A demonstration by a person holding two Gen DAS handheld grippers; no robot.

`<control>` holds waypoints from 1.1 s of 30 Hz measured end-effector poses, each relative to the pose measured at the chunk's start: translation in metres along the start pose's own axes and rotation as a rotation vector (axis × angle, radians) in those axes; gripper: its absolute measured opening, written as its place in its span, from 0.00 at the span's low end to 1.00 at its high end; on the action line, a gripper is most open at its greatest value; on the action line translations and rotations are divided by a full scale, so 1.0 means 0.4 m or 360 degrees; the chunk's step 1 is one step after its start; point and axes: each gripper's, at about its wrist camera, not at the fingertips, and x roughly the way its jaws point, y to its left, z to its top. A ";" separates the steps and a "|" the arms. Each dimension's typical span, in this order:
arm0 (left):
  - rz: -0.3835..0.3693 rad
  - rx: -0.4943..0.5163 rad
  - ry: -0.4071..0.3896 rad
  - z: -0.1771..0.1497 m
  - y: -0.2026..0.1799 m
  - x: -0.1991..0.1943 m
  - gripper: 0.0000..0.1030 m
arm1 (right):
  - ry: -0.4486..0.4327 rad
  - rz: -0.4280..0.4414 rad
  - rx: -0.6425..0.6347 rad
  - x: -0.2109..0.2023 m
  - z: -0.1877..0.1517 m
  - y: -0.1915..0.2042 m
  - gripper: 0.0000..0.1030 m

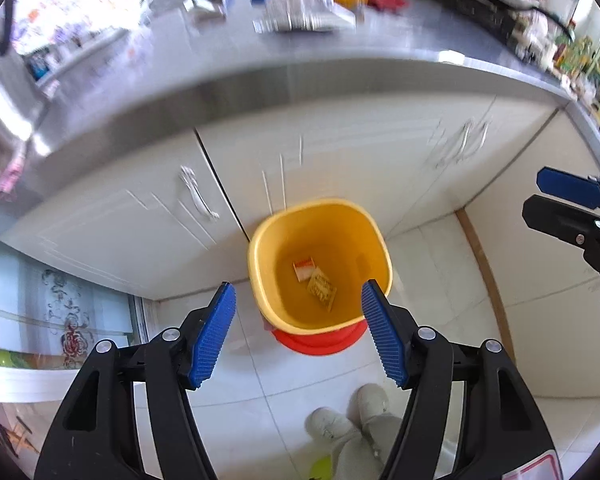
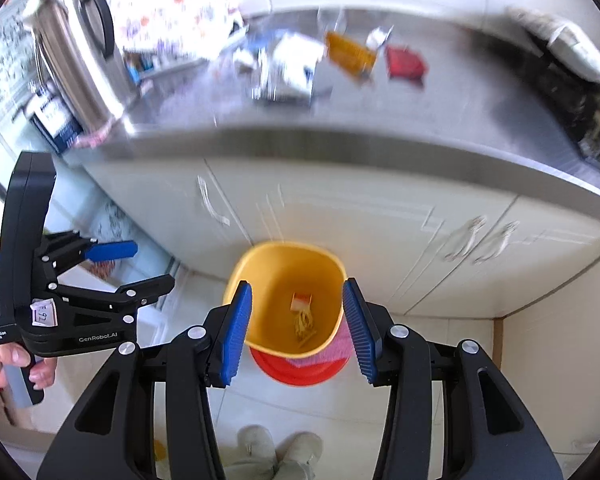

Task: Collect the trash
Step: 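Raise both open tools back up toward the counter, then grasp the crumpled silver food bag with the left tool while the right grasps the red wrapper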

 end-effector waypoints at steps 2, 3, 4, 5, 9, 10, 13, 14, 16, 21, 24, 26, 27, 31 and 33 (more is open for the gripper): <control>-0.0002 -0.0026 -0.0047 0.006 0.003 -0.043 0.64 | -0.0060 -0.0013 0.0030 -0.047 0.014 -0.001 0.47; -0.0002 -0.0037 -0.0064 0.009 -0.002 -0.052 0.64 | -0.0078 -0.0019 0.0039 -0.060 0.017 0.002 0.47; -0.0008 -0.0049 -0.0078 0.017 -0.003 -0.073 0.64 | -0.0100 -0.0028 0.0052 -0.077 0.022 0.000 0.47; -0.0013 -0.0056 -0.0091 0.023 -0.002 -0.086 0.64 | -0.0116 -0.0032 0.0061 -0.091 0.027 -0.001 0.47; -0.0012 -0.0048 -0.0139 0.043 0.000 -0.134 0.64 | -0.0166 -0.0056 0.0072 -0.129 0.047 0.005 0.47; -0.0008 -0.0044 -0.0149 0.049 -0.001 -0.142 0.64 | -0.0174 -0.0060 0.0071 -0.131 0.052 0.008 0.47; -0.0003 -0.0025 -0.0170 0.076 -0.004 -0.160 0.66 | -0.0205 -0.0064 0.0070 -0.141 0.066 0.000 0.47; 0.0001 -0.0019 -0.0175 0.084 -0.005 -0.160 0.66 | -0.0213 -0.0068 0.0067 -0.139 0.073 -0.005 0.47; 0.0010 -0.0007 -0.0186 0.106 -0.007 -0.158 0.67 | -0.0223 -0.0065 0.0072 -0.133 0.089 -0.017 0.47; 0.0030 -0.0001 -0.0201 0.178 -0.014 -0.134 0.67 | -0.0242 -0.0057 0.0104 -0.092 0.154 -0.073 0.47; 0.0026 -0.0014 -0.0193 0.246 -0.012 -0.102 0.67 | -0.0250 -0.0057 0.0121 -0.055 0.214 -0.117 0.47; 0.0026 -0.0019 -0.0194 0.289 -0.011 -0.080 0.67 | -0.0259 -0.0051 0.0124 -0.026 0.261 -0.153 0.47; 0.0030 -0.0024 -0.0190 0.311 -0.009 -0.068 0.67 | -0.0260 -0.0052 0.0119 -0.016 0.276 -0.163 0.47; 0.0033 -0.0071 -0.0173 0.396 -0.008 -0.020 0.68 | -0.0225 -0.0038 0.0084 0.053 0.357 -0.222 0.47; 0.0040 -0.0091 -0.0165 0.429 -0.008 0.001 0.68 | -0.0212 -0.0030 0.0082 0.078 0.388 -0.245 0.47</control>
